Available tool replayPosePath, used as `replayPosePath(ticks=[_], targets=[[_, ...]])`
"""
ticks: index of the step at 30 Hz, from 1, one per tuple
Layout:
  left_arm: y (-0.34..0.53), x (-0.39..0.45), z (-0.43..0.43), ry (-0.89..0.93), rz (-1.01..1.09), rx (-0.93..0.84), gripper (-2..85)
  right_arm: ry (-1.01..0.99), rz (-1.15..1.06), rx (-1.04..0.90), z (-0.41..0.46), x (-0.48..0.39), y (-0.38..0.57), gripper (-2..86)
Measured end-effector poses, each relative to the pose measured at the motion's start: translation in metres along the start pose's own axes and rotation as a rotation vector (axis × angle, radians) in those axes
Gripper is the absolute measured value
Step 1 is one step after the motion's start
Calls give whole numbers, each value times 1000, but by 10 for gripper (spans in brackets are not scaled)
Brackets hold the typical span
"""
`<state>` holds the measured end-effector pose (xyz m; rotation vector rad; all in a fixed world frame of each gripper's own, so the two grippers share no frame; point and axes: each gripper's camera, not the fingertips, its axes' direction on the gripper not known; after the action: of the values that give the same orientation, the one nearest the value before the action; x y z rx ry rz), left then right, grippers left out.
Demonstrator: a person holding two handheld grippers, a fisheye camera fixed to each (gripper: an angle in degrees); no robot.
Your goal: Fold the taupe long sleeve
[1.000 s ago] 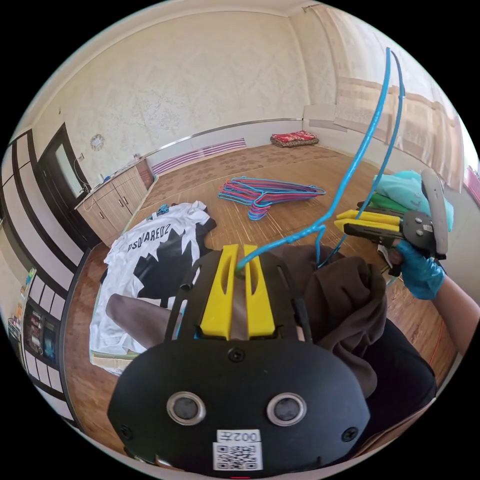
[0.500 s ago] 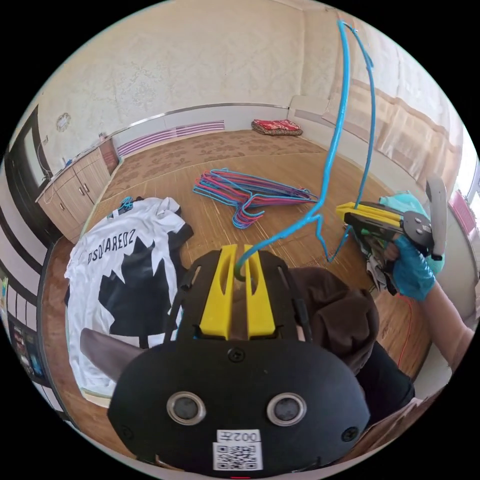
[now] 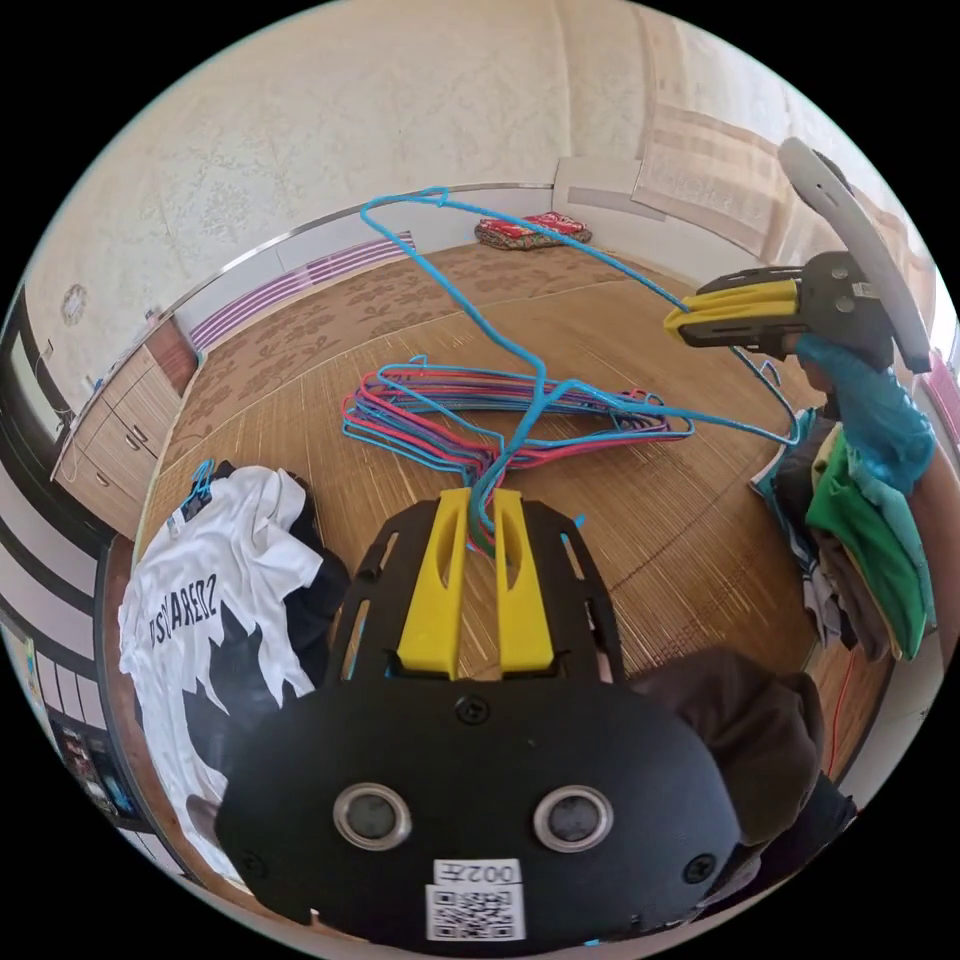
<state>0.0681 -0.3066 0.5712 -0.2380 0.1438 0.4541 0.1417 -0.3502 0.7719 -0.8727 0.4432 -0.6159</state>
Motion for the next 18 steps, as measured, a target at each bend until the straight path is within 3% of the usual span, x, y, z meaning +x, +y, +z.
replayPosePath(ticks=[9,15,18], targets=[[-36,6,57,-10,17,-105,-2,27,-114,6,63,-24,-58,17],[-57,17,74,-46,46,-141,65,-78,-166,101,63,-30,-73,64],[-73,17,88,-16,21,-215,94,-232,-231,164,47,-33,-74,95]])
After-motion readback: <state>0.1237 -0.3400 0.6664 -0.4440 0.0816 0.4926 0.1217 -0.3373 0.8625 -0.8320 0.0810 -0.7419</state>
